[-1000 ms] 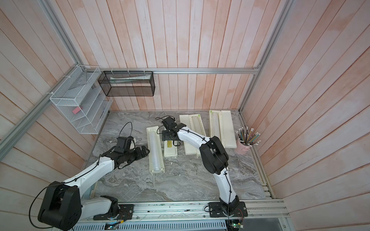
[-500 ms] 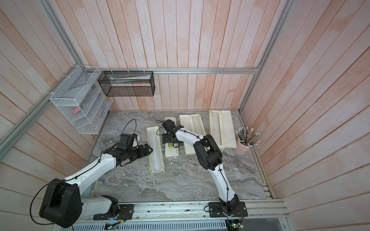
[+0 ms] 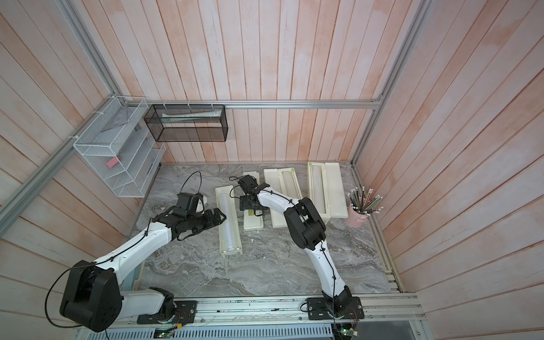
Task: Put plastic wrap rolls into dispensers
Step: Pick up the lid from the center of the board, then adjust the plastic wrap cutting box at the center of the board.
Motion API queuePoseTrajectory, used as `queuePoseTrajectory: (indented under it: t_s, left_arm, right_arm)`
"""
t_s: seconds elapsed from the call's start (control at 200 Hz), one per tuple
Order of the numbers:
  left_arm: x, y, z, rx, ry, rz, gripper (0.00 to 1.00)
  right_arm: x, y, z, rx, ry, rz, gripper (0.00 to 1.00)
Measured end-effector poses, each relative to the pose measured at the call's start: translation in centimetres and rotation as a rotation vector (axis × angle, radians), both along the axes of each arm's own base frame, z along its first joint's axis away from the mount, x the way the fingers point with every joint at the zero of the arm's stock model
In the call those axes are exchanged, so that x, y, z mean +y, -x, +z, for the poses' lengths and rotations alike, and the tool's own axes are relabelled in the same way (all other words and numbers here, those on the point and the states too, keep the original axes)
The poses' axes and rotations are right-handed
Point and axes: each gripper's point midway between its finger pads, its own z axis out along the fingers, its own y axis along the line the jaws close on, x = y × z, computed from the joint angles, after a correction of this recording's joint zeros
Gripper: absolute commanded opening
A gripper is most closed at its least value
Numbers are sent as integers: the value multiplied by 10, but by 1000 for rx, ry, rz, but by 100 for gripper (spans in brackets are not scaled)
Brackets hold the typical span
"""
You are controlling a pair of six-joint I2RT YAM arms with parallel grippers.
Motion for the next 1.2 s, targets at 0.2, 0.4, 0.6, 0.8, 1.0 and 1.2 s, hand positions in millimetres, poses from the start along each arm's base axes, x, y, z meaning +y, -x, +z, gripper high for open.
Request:
queuePoseTrajectory:
  t_s: [0.2,0.4,0.6,0.8,1.0,1.2]
  left_arm:
    - [-6,3,0,1,6,-26,86]
    - [-15,9,15,-9,72,-41,65]
    - [-30,9,41,-61,130,-73,28]
    - [-50,15,36,-42,146,-124,12]
    - [-68,27,19,3,120,-158,0]
    - [-64,42,-22,116,63,-139,0]
  right_arm:
    - [1,-1,49,-59,-68,3,83]
    - [0,-1,96,-124,-127,1,83]
    - [-11,8,110,-132,-137,-5,83]
    - [-24,16,107,-117,-123,-15,83]
    - [-31,18,101,-102,-112,-27,83]
    - [-33,21,94,-88,-105,-26,83]
